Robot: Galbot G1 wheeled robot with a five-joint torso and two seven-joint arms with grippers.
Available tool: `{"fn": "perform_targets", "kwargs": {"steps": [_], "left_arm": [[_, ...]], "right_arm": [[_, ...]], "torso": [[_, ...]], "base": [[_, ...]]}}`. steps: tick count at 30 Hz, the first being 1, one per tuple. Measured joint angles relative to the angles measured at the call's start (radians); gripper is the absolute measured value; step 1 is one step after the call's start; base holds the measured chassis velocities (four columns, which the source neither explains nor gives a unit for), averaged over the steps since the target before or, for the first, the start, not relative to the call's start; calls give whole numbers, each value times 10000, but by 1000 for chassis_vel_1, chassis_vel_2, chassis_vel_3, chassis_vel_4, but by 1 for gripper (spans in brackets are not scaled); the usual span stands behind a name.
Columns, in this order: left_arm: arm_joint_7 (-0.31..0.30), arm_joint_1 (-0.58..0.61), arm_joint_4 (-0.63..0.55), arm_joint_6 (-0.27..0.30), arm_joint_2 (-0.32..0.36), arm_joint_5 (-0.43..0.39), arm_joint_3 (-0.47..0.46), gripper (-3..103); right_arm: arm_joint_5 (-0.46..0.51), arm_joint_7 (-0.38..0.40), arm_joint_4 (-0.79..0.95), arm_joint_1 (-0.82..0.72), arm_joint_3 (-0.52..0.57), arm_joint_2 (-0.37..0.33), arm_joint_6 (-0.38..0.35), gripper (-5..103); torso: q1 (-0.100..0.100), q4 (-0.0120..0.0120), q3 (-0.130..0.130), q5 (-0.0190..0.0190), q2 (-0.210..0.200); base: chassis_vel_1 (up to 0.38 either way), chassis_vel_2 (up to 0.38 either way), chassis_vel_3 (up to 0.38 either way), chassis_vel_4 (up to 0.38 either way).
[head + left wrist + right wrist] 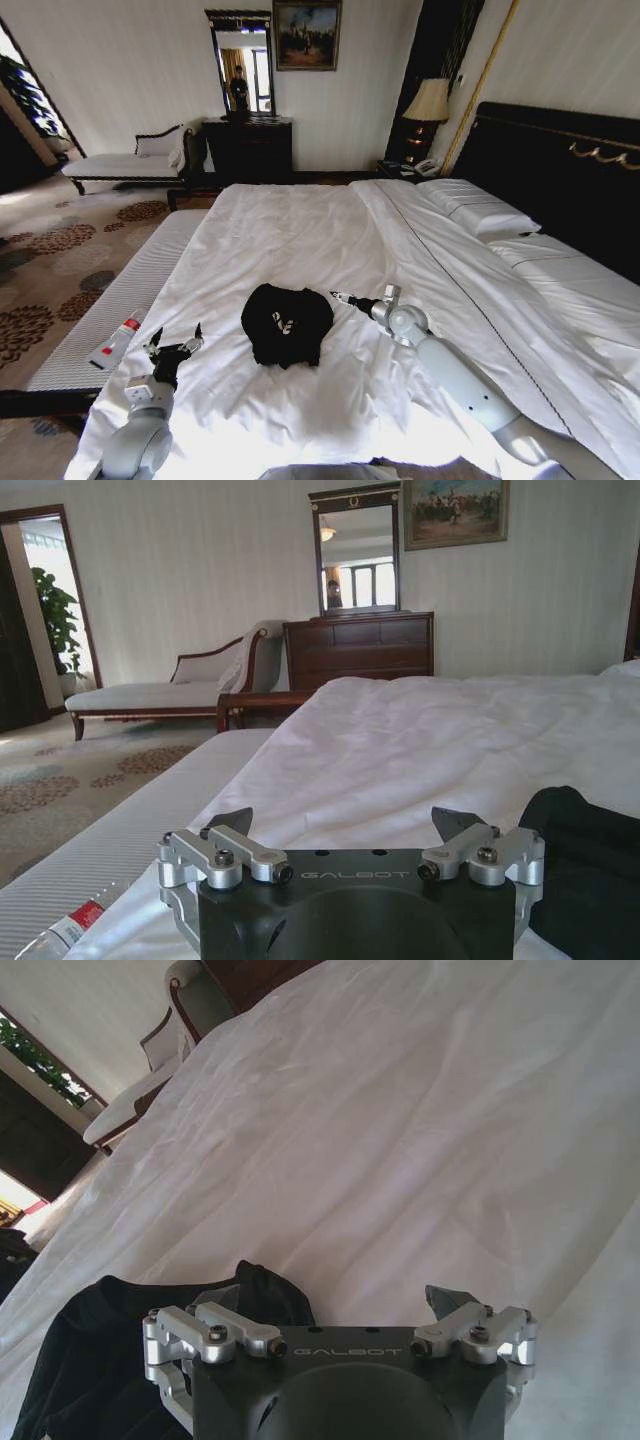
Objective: Fold the clothes on the bed.
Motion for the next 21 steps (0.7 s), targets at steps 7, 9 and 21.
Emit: {"fn": "perform_targets", "kwargs": {"steps": [7,9,21], "left_arm": [[-71,264,-179,15,116,77,-125,100],[-84,299,-218,31,146,76,-148,100],[-173,459,-409,96,200,139,-196,100]], "right_arm": [[-221,-140,-767,285,-260,570,106,100],[-261,-148,-857,325,-295,692,108,102],[-418,-136,-1077,229,-581,1110,92,89]], "torso": [[0,1,0,1,1],[0,1,0,1,1],[0,0,0,0,1]], "base": [[0,0,0,0],[0,0,0,0],[0,0,0,0]]}}
